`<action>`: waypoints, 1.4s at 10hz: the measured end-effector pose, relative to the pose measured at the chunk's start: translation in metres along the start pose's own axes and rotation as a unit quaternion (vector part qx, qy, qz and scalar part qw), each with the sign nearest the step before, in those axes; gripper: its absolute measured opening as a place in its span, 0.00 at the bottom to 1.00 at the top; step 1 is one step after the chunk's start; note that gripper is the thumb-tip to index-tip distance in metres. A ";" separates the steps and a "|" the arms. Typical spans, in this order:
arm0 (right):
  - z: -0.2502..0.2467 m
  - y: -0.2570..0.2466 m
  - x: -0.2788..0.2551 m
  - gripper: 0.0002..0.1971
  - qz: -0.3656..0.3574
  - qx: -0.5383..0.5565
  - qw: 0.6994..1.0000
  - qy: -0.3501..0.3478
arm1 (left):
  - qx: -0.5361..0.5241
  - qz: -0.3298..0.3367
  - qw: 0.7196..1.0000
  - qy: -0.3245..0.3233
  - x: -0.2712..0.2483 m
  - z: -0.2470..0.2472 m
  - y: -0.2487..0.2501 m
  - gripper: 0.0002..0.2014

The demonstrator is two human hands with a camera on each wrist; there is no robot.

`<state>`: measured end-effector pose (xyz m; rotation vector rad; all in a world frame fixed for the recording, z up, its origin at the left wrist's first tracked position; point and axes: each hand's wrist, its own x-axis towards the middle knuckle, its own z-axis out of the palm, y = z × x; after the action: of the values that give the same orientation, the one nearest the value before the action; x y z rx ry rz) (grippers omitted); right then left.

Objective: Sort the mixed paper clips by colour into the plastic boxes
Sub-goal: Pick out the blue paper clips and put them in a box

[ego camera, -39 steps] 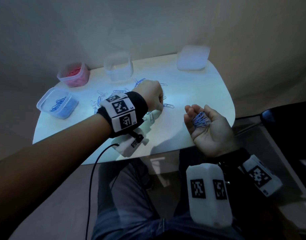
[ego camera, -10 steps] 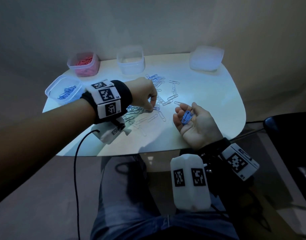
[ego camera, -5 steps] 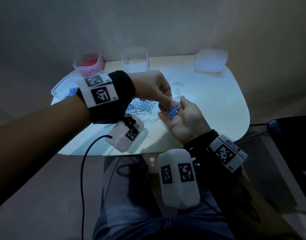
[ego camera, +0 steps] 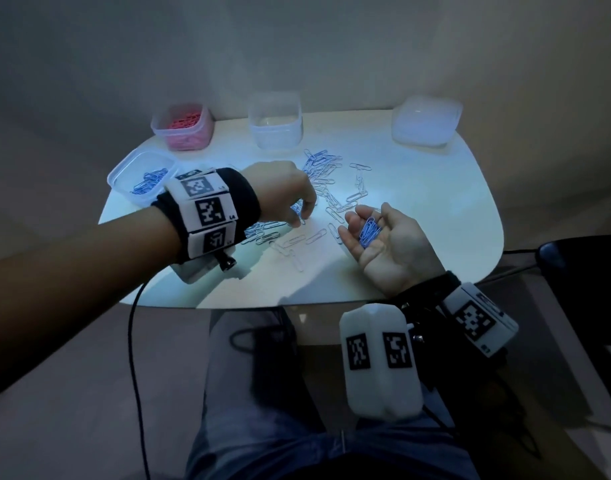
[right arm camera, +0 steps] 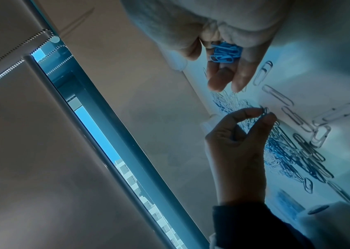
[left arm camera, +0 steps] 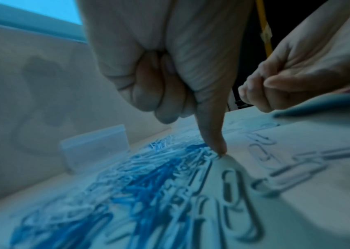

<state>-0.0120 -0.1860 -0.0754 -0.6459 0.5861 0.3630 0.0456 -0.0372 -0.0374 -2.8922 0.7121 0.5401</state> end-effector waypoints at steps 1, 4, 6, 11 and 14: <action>0.000 0.001 0.000 0.20 0.003 -0.001 1.000 0.003 | -0.033 -0.002 0.999 0.019 -0.001 0.001 0.000 0.06; 0.013 0.013 0.003 0.22 0.027 -0.028 0.999 -0.020 | -0.437 -0.055 0.889 0.124 -0.020 -0.003 0.023 0.05; 0.016 0.016 -0.003 0.21 0.049 0.005 0.997 -0.052 | -0.531 -0.125 0.821 0.167 -0.025 0.017 0.031 0.14; 0.106 0.004 -0.012 0.13 0.005 -0.502 0.847 -0.173 | -0.987 -0.070 0.077 0.126 -0.064 0.059 -0.009 0.31; 0.238 0.084 0.042 0.12 0.016 -0.621 0.760 -0.191 | -0.964 -0.085 -0.004 0.251 -0.129 0.077 -0.076 0.32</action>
<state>0.0734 0.0380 0.0149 -1.7894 -0.1411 0.9105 -0.0495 0.0997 -0.0599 0.2352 0.4841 0.0367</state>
